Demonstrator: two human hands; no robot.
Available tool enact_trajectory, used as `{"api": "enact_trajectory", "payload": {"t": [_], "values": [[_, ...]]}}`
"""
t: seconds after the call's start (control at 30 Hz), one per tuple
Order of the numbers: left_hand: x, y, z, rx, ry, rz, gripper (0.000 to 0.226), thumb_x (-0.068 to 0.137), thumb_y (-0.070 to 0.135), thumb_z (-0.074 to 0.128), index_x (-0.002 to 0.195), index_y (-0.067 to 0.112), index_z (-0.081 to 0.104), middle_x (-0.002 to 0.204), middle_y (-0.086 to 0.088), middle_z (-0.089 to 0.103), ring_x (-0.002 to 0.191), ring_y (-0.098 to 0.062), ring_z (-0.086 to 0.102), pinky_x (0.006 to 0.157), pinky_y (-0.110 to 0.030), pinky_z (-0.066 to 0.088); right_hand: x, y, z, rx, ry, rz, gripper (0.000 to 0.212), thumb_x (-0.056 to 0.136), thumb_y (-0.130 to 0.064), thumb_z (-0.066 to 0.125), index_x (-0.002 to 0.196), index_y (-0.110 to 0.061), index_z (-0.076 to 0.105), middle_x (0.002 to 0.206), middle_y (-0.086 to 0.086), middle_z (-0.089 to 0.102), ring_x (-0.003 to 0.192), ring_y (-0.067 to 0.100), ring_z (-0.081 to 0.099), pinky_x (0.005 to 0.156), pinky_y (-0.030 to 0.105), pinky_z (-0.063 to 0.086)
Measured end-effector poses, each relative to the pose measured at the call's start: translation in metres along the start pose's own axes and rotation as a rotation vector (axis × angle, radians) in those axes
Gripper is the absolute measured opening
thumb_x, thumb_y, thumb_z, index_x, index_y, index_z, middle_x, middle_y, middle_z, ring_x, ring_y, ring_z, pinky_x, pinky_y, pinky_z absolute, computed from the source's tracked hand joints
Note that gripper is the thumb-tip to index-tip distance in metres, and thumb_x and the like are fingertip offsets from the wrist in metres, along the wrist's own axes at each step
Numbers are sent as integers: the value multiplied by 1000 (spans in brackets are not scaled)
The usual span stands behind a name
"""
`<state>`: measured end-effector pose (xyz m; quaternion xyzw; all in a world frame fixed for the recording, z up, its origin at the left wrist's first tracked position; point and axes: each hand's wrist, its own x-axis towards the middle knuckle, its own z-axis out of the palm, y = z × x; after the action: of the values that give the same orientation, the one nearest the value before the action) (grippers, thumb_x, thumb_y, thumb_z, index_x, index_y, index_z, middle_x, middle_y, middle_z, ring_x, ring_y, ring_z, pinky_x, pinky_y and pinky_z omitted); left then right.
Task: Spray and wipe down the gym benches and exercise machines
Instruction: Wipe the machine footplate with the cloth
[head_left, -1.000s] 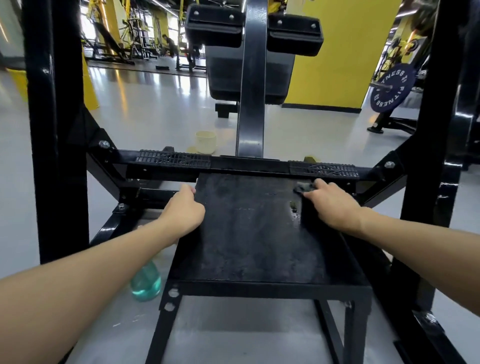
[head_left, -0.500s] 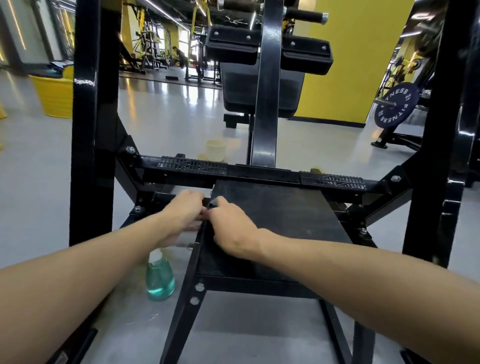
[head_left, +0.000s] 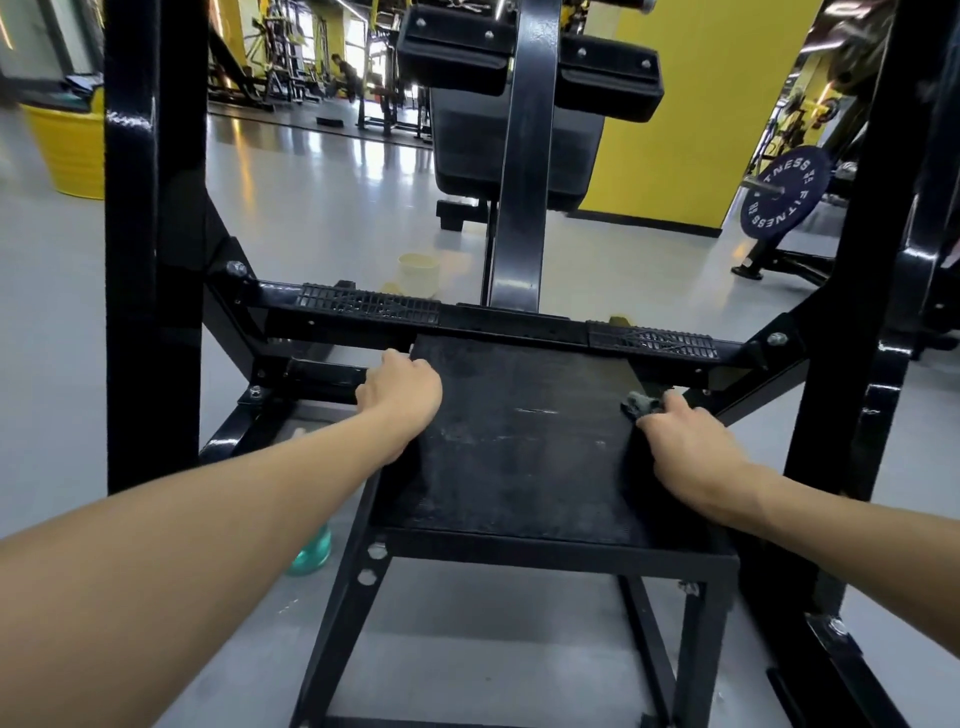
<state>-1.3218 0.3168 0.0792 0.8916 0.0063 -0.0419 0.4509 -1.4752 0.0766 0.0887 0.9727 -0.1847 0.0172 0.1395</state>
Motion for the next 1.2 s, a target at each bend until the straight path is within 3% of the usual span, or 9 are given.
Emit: {"api": "enact_trajectory", "payload": {"t": [0.13,0.27,0.37,0.5,0.73,0.9,0.97,1.07,1.2], "values": [[4,-4,-5,-56,-20,12,39,103,20,29,129,1,51,126,-19,60,115,-38,57,87,-40,46,-7,-62,-20,115,7,-33,27,88,2,48,110,-6,62,113,17,45,94,42,63,76,44,51],[3,-9,-24,-347,-172,26,27,103,16,34,89,13,56,96,-13,55,68,-19,50,61,-29,40,-10,-142,-42,236,47,-173,27,90,2,48,113,-5,61,119,18,45,96,43,62,75,42,50],[-3,-14,-42,-465,-263,-89,28,103,21,33,82,17,51,83,-6,55,63,-16,44,56,-26,37,-14,-201,-53,338,90,-311,29,90,-1,52,118,-5,60,121,17,45,98,41,59,69,39,42],[1,-32,-68,-461,-245,-142,27,101,27,37,88,14,56,85,-13,61,71,-24,54,60,-26,44,-15,-245,-59,500,87,-550,38,86,-1,53,121,-9,63,120,17,47,97,40,57,74,39,49],[19,-93,-95,-312,-109,-237,20,100,13,36,109,10,55,88,-9,59,73,-22,52,61,-30,40,28,-248,-56,611,76,-583,37,88,-2,47,116,-16,67,110,12,49,95,39,58,84,46,52],[31,-137,-78,5,-119,-245,16,96,9,45,82,16,46,78,-11,47,67,-24,39,58,-31,38,49,-258,-45,577,39,-652,41,89,0,46,116,-21,68,109,6,47,92,32,57,82,42,52],[35,-151,-70,121,-98,-261,13,93,17,57,82,10,53,72,-8,45,64,-27,51,50,-27,34,57,-261,-43,586,27,-665,42,90,-1,45,118,-23,67,110,5,47,93,30,57,83,41,51],[41,-165,-57,229,-71,-270,39,90,33,69,114,4,58,94,-12,62,85,-26,61,51,-28,35,69,-264,-37,604,3,-668,44,89,-1,44,118,-24,68,109,3,47,93,29,57,81,38,49],[51,-190,-38,187,-82,-246,43,89,31,73,118,10,50,108,-7,61,91,-21,58,69,-27,44,88,-264,-35,566,37,-729,41,90,-5,45,116,-27,68,108,1,47,94,28,58,82,39,50]]}}
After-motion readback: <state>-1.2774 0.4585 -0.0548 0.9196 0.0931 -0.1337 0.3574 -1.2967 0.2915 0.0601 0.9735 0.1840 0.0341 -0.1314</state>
